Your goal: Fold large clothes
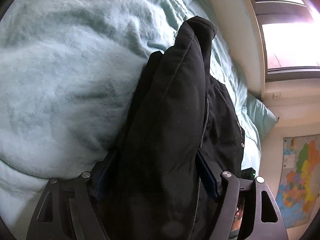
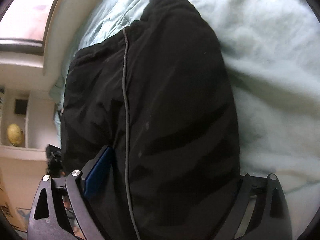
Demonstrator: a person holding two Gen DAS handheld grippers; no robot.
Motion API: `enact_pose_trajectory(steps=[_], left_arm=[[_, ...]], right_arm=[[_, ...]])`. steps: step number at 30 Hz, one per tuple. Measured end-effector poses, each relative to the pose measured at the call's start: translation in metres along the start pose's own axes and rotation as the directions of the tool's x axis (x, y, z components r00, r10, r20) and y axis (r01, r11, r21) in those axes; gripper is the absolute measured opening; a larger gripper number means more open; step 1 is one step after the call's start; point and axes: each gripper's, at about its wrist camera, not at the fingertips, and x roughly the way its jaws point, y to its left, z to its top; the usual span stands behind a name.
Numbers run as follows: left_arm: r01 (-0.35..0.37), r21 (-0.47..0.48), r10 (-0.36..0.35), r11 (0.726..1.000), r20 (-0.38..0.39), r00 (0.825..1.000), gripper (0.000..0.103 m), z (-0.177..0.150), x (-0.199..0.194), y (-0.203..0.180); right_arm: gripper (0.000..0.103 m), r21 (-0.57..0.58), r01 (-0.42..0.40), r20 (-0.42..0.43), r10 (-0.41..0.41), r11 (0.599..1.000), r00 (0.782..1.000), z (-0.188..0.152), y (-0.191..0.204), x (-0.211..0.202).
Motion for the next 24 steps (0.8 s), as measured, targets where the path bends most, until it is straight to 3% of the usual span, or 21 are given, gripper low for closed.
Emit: enact_pose_trajectory(steps=[1,4,8,10,12,14,15,16,17,19,22,24], left_arm=[[0.008,0.016,-0.008,1.000,0.008,1.000,0.060,-0.001,-0.001,-0.003],[0.000,0.079,-0.002,0.997,0.026,1.000,0.048,-0.009,-0.008,-0.019],[0.009,0.074,-0.009,0.997,0.004,1.000,0.051,-0.006,-0.003,-0.020],[0.035,0.026,-0.034,0.999,-0.023,0.999,0.062,0.000,0.005,-0.013],[0.056,-0.008,-0.056,0.998,-0.042,0.998,0.065,0.005,0.012,-0.008],[0.038,-0.019,-0.038,0.999,-0.029,0.999,0.064,0.006,0.014,-0.012],[0.013,0.007,-0.013,1.000,-0.012,1.000,0.056,0.003,0.010,-0.019],[-0.005,0.038,0.005,0.999,0.004,1.000,0.047,-0.001,0.007,-0.026],[-0.025,0.082,0.023,0.996,0.025,0.999,0.044,-0.007,0.001,-0.037],[-0.028,0.126,0.021,0.992,0.053,0.998,0.038,-0.017,-0.013,-0.055],[-0.001,0.163,-0.013,0.987,0.090,0.996,0.038,-0.035,-0.036,-0.083],[0.017,0.191,-0.038,0.981,0.109,0.993,0.038,-0.048,-0.051,-0.100]], right_arm=[[0.092,0.004,-0.013,0.000,0.013,1.000,1.000,0.000,0.000,0.000],[0.074,-0.038,-0.022,0.015,0.022,0.999,1.000,-0.005,0.007,-0.008],[0.070,-0.058,-0.035,-0.001,0.035,0.998,0.999,-0.005,0.007,-0.008],[0.079,-0.040,-0.055,-0.020,0.054,0.998,0.998,0.001,0.003,-0.002],[0.086,-0.013,-0.089,-0.050,0.088,0.996,0.995,0.007,-0.001,0.009],[0.087,0.010,-0.093,-0.050,0.093,0.996,0.994,0.011,-0.003,0.014],[0.084,0.009,-0.087,-0.042,0.087,0.996,0.995,0.011,0.000,0.013],[0.076,-0.011,-0.074,-0.030,0.074,0.997,0.997,0.008,0.005,0.009],[0.070,-0.041,-0.059,-0.015,0.059,0.997,0.998,0.003,0.010,0.001],[0.048,-0.086,-0.050,0.018,0.052,0.995,0.998,-0.004,0.023,-0.013],[0.042,-0.155,-0.045,0.059,0.055,0.987,0.997,-0.021,0.045,-0.037],[0.041,-0.179,-0.094,0.073,0.108,0.979,0.991,-0.036,0.063,-0.055]])
